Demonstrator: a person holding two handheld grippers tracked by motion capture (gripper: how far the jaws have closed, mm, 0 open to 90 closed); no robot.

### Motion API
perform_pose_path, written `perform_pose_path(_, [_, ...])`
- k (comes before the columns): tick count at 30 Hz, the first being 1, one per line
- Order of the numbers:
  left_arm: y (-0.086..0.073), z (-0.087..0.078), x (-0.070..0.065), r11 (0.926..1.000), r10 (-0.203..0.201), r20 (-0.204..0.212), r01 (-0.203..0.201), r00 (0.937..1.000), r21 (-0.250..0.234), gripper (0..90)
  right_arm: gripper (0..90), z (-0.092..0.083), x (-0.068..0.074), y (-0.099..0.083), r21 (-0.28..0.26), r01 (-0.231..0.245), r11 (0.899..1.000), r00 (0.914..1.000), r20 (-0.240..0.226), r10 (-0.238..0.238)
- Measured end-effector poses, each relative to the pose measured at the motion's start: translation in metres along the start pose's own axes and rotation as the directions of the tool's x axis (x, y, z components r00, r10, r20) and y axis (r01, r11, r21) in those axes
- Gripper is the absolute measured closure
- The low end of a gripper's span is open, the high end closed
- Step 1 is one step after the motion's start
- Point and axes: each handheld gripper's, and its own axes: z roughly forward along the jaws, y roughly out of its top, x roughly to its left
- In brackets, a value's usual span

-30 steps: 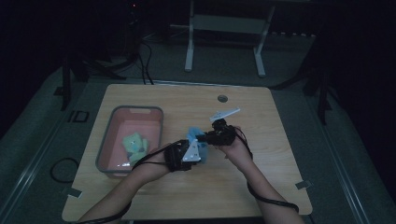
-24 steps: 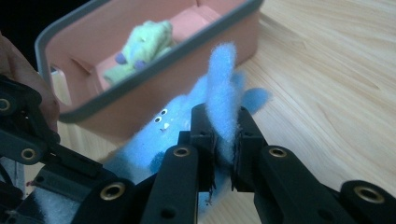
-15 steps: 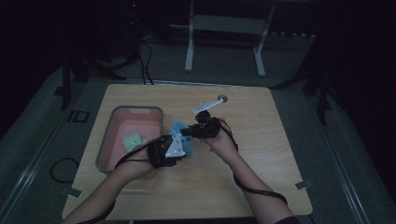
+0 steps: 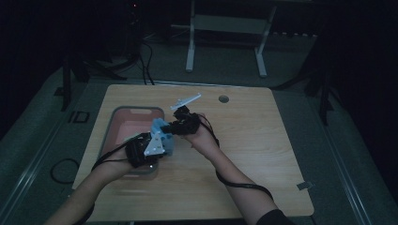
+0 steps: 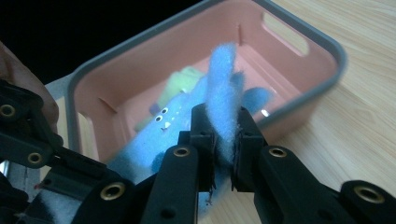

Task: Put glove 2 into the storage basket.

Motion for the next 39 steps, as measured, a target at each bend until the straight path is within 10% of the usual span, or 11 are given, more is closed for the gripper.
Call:
perform_pose_path(18, [-0.059, -0.025, 0.011, 0.995, -0.075, -0.027, 0.077, 0.9968, 0.064, 76.2, 82.2, 0.063, 0.025, 0.026, 0.023, 0.003, 1.0, 0.9974, -0.072, -0.002])
perform_pose_path(39, [-0.092, 0.016, 0.025, 0.9797, -0.171, 0.021, 0.168, 0.985, 0.109, 75.7, 80.8, 0.114, 0.014, 0.02, 0.139, 0.01, 0.99, 0.9998, 0.015, -0.012])
